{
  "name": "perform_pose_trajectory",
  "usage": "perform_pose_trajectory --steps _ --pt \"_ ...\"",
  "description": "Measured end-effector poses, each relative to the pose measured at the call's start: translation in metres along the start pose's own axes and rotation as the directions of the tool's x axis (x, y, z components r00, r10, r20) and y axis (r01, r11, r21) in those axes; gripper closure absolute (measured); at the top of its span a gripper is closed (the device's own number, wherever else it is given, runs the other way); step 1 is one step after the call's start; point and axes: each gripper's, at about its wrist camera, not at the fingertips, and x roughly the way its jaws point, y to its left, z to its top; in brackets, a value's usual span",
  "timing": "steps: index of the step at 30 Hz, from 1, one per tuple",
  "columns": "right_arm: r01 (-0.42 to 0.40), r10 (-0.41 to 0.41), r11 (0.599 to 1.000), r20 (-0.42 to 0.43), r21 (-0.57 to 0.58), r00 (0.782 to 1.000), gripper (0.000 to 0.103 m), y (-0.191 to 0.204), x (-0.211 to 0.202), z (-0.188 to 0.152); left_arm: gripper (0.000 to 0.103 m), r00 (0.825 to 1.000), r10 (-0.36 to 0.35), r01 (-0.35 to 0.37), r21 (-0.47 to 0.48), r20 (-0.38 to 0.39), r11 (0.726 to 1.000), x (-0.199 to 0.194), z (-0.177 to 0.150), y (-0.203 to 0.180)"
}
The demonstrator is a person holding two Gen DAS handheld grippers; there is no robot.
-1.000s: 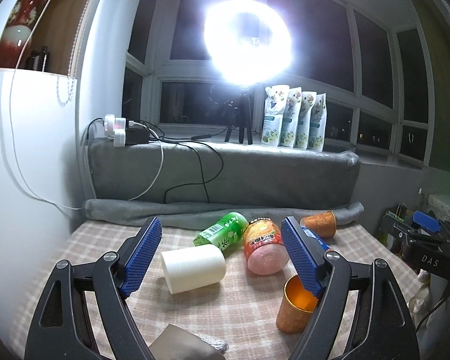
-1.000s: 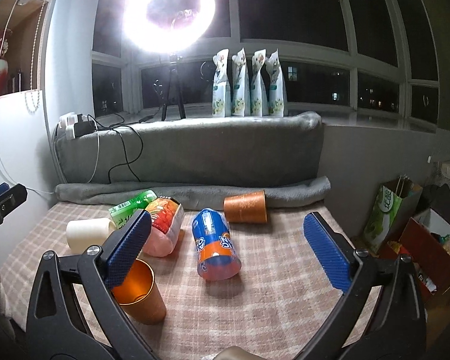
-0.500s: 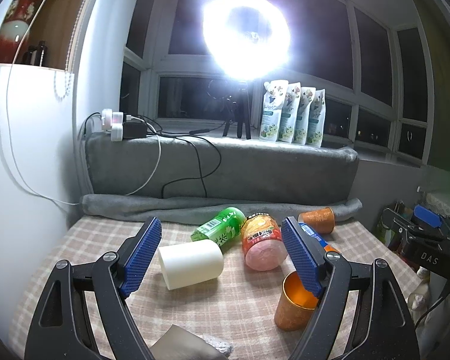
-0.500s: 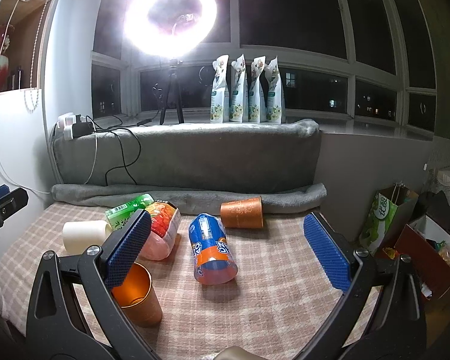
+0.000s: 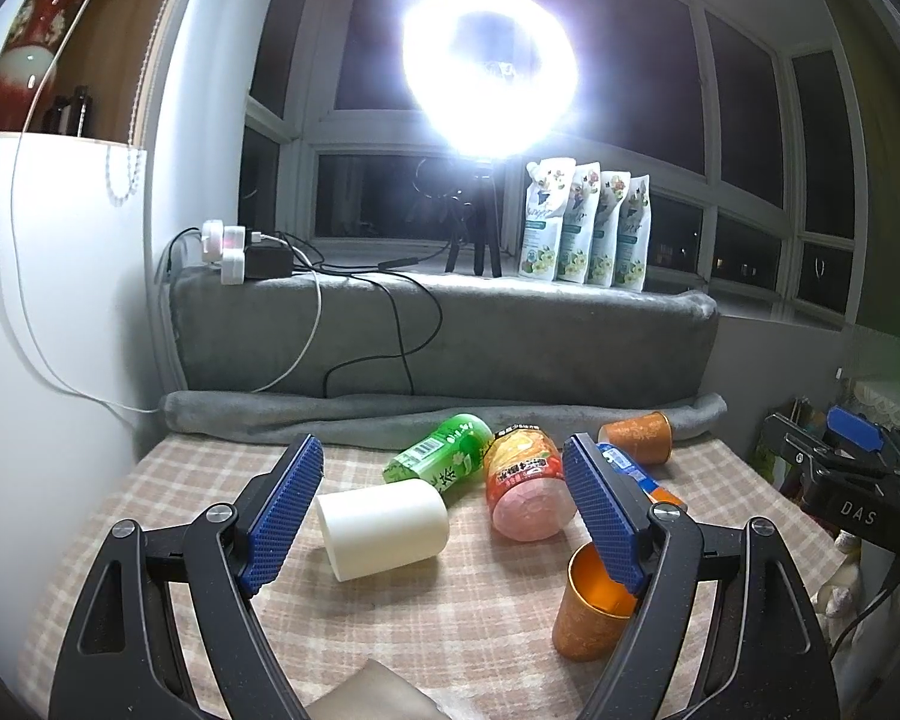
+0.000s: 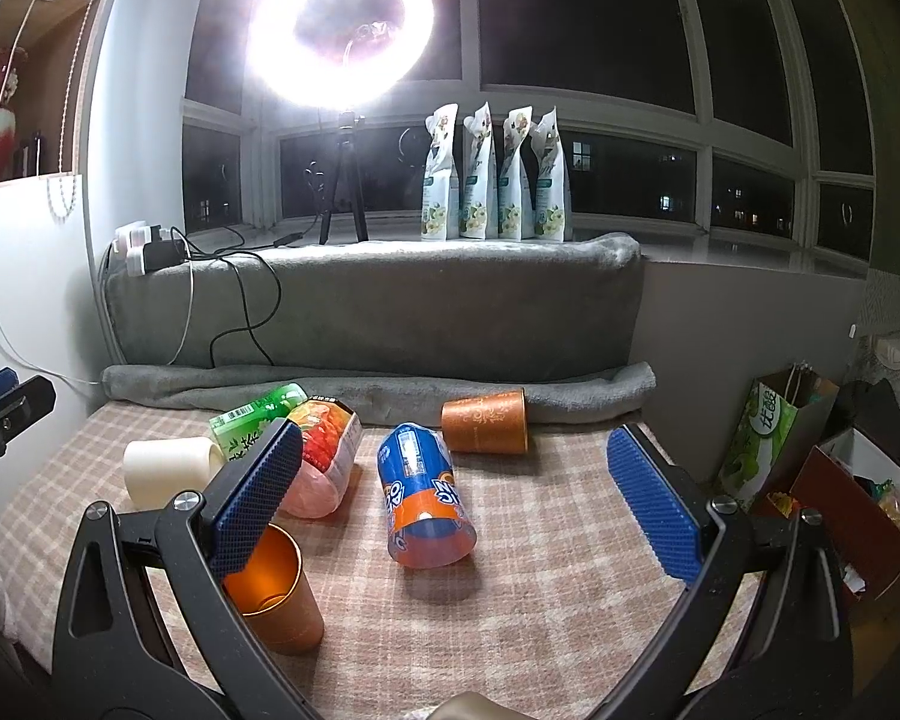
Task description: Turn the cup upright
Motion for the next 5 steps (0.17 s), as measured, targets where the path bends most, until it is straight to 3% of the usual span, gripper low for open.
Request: perform_pose_trajectory --steps 5 --pt "0.0 0.0 1.0 0.0 0.002 1.0 0.0 -0.0001 0.0013 -0.0014 0.021 1.0 0.008 -0.008 0.007 0.01 1.0 -0.0009 0.0011 -0.0002"
